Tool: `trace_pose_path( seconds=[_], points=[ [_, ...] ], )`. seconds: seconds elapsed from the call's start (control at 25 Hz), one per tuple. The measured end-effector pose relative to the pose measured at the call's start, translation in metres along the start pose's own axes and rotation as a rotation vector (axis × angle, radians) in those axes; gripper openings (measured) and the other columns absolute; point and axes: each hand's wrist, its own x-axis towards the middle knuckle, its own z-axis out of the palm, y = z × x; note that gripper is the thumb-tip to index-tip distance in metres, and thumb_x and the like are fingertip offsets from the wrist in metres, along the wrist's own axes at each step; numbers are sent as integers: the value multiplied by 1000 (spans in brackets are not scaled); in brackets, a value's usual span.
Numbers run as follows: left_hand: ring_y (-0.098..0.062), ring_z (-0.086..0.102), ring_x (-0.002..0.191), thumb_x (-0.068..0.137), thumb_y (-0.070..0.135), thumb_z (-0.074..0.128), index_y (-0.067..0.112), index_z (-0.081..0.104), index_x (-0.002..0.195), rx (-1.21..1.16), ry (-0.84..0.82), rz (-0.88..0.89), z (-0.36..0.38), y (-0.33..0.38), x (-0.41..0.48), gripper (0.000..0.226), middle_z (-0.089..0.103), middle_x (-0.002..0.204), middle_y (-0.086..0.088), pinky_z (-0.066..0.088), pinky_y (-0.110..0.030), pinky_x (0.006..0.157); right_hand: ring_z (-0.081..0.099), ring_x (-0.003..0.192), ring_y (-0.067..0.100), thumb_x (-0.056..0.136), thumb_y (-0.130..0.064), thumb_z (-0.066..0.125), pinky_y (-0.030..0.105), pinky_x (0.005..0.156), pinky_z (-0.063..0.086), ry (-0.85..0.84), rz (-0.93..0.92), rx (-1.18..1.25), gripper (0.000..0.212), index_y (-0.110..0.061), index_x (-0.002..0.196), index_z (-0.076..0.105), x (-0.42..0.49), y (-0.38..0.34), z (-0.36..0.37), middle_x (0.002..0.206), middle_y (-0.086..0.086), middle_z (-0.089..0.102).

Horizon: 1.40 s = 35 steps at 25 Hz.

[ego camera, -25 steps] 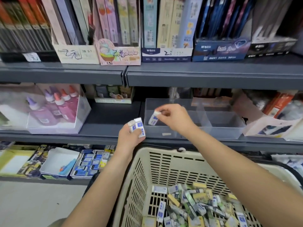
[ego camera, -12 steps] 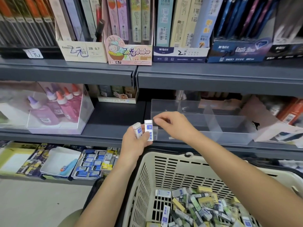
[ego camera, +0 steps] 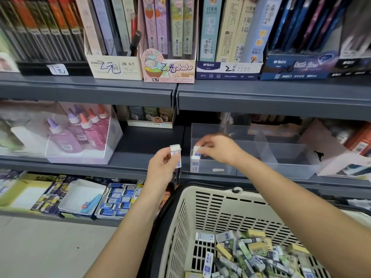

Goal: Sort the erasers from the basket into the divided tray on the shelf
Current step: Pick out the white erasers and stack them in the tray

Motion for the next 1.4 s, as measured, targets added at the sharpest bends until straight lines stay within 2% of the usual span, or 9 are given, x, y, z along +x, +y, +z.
trace_pose_path(
  seconds=[0.2, 0.4, 0.6, 0.84, 1.04, 1.12, 1.24, 1.32, 1.4],
  points=[
    [-10, 62, 87, 89, 7, 59, 21, 60, 107, 27, -42, 21, 3, 2, 4, 23, 66, 98, 3, 48, -17, 67, 59, 97, 11, 95, -27, 50, 26, 89, 45, -35, -33, -78, 26, -17, 113, 66, -3, -5, 9, 113, 0, 67],
    [-8, 63, 83, 83, 10, 67, 24, 60, 92, 51, -111, 95, 14, 9, 7, 18, 68, 93, 4, 49, -14, 64, 67, 71, 11, 92, -23, 54, 32, 76, 56, 25, -157, 241, 17, -17, 98, 68, -17, -19, -1, 84, -2, 71],
    [-11, 53, 99, 78, 17, 73, 18, 51, 119, 314, -90, 54, 20, -6, 20, 46, 54, 113, 5, 45, -23, 85, 68, 76, 17, 91, -15, 57, 41, 85, 53, 234, -83, 258, 10, -20, 93, 65, -3, -12, -16, 88, 5, 70],
    [2, 56, 78, 78, 12, 72, 17, 50, 118, 333, -154, -23, 32, -21, 32, 46, 55, 94, 16, 43, -11, 64, 62, 100, 20, 95, -25, 48, 30, 86, 47, -33, -31, -123, 26, -14, 115, 63, 10, -3, 12, 111, 5, 67],
    [-6, 57, 89, 79, 14, 72, 16, 47, 124, 374, -153, -31, 30, -17, 26, 52, 56, 115, 3, 46, -19, 78, 57, 113, 16, 96, -20, 47, 25, 98, 40, -38, -67, -93, 33, -15, 127, 55, 1, -1, 6, 128, 3, 59],
    [-9, 53, 97, 79, 18, 73, 16, 45, 128, 435, -77, 13, 26, -11, 13, 56, 49, 118, 3, 44, -21, 82, 58, 106, 8, 93, -19, 53, 19, 94, 40, 74, -96, 12, 32, -19, 124, 57, -19, 5, -4, 123, -4, 62],
    [-4, 52, 85, 80, 17, 71, 23, 51, 113, 444, 31, 196, 26, -4, -28, 39, 49, 103, 8, 40, -11, 72, 59, 81, -8, 87, -22, 61, 8, 77, 42, 210, -148, 112, 18, -35, 100, 64, -82, 34, -13, 94, -21, 66],
    [-7, 54, 80, 79, 12, 70, 24, 54, 100, 426, -105, 210, 39, -10, -64, 30, 54, 94, 5, 43, -9, 71, 59, 73, -11, 85, -29, 61, 5, 65, 43, 129, -92, 129, 15, -44, 87, 62, -134, 68, -4, 78, -26, 66],
    [-9, 56, 80, 79, 12, 71, 24, 56, 96, 450, -338, 97, 59, -21, -90, 26, 57, 91, 6, 45, -11, 74, 60, 80, -9, 84, -35, 59, 10, 72, 49, -39, 16, 75, 13, -44, 93, 62, -177, 105, 16, 86, -24, 66]
  ],
)
